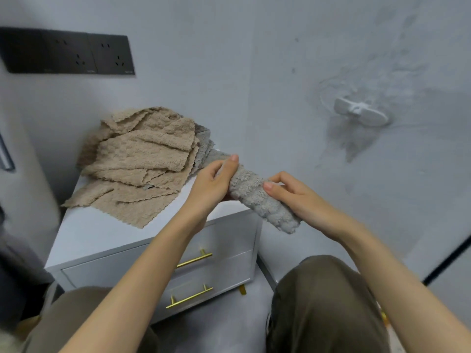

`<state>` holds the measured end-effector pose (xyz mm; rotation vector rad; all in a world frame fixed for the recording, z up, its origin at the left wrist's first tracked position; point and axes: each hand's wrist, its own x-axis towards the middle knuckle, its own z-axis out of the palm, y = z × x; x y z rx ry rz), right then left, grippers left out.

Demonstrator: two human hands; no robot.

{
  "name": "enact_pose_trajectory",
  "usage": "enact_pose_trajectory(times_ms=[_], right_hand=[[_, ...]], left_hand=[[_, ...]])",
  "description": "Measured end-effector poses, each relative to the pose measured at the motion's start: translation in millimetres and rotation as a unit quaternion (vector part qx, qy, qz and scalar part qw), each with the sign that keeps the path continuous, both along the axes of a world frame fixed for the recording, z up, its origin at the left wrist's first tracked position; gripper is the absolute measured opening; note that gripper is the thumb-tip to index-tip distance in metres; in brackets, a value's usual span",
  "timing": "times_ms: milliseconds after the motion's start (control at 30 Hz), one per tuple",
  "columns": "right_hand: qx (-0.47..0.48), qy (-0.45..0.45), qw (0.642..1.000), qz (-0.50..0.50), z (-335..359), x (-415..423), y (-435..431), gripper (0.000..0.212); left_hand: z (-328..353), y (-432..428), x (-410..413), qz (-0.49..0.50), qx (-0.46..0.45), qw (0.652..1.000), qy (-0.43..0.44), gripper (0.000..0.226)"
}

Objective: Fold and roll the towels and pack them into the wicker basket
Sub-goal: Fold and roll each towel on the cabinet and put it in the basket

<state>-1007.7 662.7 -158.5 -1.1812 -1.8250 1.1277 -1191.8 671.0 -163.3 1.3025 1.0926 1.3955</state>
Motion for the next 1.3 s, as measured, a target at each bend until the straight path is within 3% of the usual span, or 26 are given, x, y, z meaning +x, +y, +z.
enact_pose_trajectory(times_ms=[167, 367, 567, 833, 933, 1100, 1300], right_hand=[[0.016, 0.014, 0.999, -0.045, 7.3, 42.4, -39.9, 0.024], [0.000, 0.017, 0.994, -0.105, 8.0, 94.0, -87.4, 0.016], [-0.046, 0.039, 0.989, -0.132, -8.1, 140.9, -143.7, 0.032], [-0.089, 0.064, 0.967, -0.232, -66.9, 197.1, -200.7, 0.034], [-0.101, 0.069, 0.947, -0.297, -98.4, 218.6, -213.1, 0.035], [-0.149, 0.123, 0.901, -0.388, -152.2, 254.1, -227.5, 0.031], [-0.212, 0.217, 0.808, -0.504, -228.6, 298.4, -213.9, 0.024]], left_hand=[[11.4, -23.3, 34.2, -0.079, 0.028, 0.996, 0.042, 0.034], [17.3, -49.9, 88.6, -0.133, 0.054, 0.986, 0.083, 0.046], [5.8, -77.5, 153.6, -0.177, 0.076, 0.967, 0.165, 0.025], [-48.7, -99.8, 237.7, -0.264, 0.023, 0.940, 0.214, 0.033], [-74.6, -109.5, 260.5, -0.298, -0.034, 0.935, 0.188, 0.048], [-131.7, -110.1, 282.6, -0.310, -0.094, 0.919, 0.223, 0.038], [-206.4, -102.2, 290.4, -0.335, -0.092, 0.858, 0.378, 0.035]])
